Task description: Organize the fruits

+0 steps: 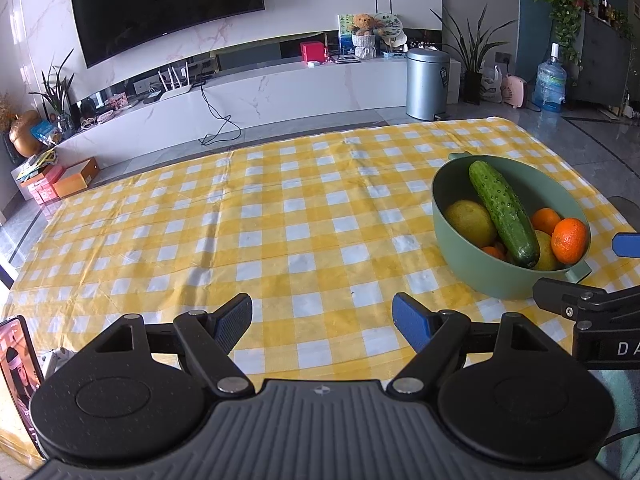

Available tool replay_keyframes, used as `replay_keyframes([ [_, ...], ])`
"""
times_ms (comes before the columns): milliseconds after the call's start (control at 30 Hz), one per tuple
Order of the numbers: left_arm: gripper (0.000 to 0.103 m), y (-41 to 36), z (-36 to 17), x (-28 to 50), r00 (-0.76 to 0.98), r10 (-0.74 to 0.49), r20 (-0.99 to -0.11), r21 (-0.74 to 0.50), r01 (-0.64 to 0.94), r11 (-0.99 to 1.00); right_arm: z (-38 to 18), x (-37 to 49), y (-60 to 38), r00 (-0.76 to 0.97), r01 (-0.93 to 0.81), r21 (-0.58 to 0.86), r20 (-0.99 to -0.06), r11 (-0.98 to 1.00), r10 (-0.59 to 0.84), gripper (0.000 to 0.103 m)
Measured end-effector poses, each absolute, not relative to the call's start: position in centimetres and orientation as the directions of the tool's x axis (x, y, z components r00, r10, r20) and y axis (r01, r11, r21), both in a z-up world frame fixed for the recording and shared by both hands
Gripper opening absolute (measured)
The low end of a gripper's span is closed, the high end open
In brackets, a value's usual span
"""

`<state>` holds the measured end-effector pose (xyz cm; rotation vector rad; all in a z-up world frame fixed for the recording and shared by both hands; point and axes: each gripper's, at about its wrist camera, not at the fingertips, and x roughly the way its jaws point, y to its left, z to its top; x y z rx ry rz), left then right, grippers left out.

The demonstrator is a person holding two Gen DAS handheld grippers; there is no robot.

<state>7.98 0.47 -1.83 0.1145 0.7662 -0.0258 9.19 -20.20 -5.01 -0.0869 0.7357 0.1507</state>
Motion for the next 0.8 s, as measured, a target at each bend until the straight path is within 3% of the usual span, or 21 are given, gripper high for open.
replay_keyframes([
  [800, 0.093, 0.86, -1.47, 7.98, 0.719, 0.023, -0.694, 0.091, 0.057, 0.994, -4.99, 9.19, -19.69, 0.725, -0.18, -0.031, -0.68, 0.983, 0.111, 0.099],
])
